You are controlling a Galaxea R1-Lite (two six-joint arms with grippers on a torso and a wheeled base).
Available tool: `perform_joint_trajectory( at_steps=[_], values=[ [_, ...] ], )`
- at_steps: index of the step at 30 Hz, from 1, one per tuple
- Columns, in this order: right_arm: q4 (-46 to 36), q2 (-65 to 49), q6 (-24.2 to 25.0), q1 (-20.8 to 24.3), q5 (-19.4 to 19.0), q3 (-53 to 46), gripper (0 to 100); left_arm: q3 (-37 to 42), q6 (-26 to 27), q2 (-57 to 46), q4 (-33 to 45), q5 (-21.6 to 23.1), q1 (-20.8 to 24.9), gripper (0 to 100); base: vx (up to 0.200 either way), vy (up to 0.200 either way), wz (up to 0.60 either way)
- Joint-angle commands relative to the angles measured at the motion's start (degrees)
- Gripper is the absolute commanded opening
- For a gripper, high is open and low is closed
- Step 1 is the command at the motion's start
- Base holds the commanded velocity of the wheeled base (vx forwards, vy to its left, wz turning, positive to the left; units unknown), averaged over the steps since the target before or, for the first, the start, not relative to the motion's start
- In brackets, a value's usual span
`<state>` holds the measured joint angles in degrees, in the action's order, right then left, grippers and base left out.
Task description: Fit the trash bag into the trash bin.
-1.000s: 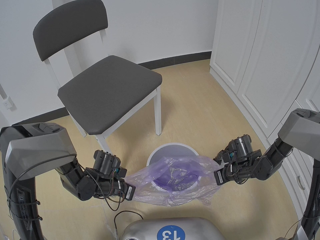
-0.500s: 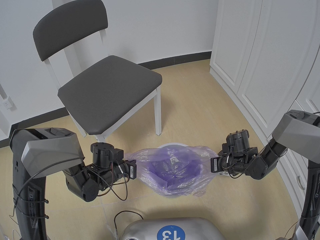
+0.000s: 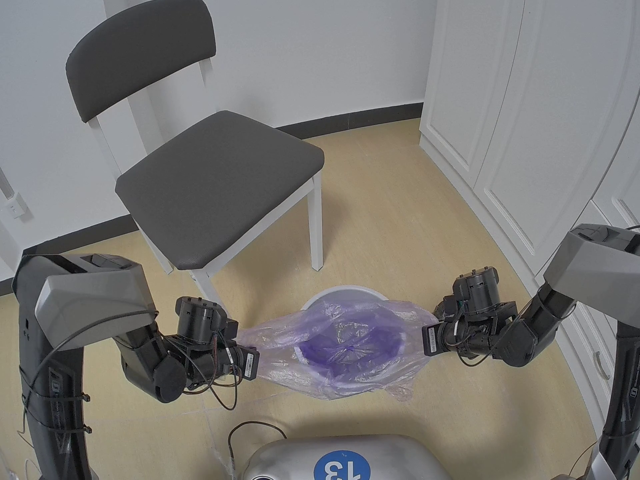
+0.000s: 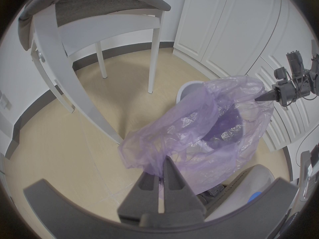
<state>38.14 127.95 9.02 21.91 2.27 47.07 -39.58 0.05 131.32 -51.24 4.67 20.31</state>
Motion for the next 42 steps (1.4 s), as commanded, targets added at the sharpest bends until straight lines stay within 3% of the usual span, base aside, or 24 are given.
perform_joint_trajectory(
  at_steps=[1, 9, 15, 20, 30, 37, 38, 42],
  values=[
    [0.35, -0.07, -1.02, -1.08, 0.28, -0.75, 0, -0.76, -0.14, 1.13, -1.23, 0.43, 0.7, 0, 0.0, 0.0, 0.0],
    [7.12, 4.41, -1.73, -1.43, 1.42, -1.28, 0, -2.43, -1.72, 10.98, -17.05, -1.5, 4.04, 0, 0.0, 0.0, 0.0],
    [7.3, 4.76, -4.63, -1.6, 1.42, -2.95, 0, 0.03, -0.93, 8.69, -14.77, -1.68, 4.56, 0, 0.0, 0.0, 0.0],
    [7.47, 4.67, -6.3, -1.69, 1.42, -4.0, 0, 0.56, -0.84, 3.95, -9.23, 0.69, 4.12, 0, 0.0, 0.0, 0.0],
    [12.3, 6.87, -8.49, -4.33, 0.46, -5.06, 0, 1.61, -0.49, 9.84, -20.92, 2.36, 4.21, 0, 0.0, 0.0, 0.0],
    [14.94, 7.49, -8.93, -4.15, -1.39, -6.37, 0, 3.81, -0.22, 5.97, -20.66, 3.59, 3.07, 0, 0.0, 0.0, 0.0],
    [14.94, 7.57, -8.93, -4.15, -1.56, -6.55, 100, 4.43, -0.14, 5.35, -20.66, 3.94, 2.98, 0, 0.0, 0.0, 0.0],
    [15.91, 9.07, -8.76, -3.45, -2.0, -6.11, 100, 6.1, 2.06, 3.6, -20.39, 5.44, 1.75, 0, 0.0, 0.0, 0.0]
  ],
)
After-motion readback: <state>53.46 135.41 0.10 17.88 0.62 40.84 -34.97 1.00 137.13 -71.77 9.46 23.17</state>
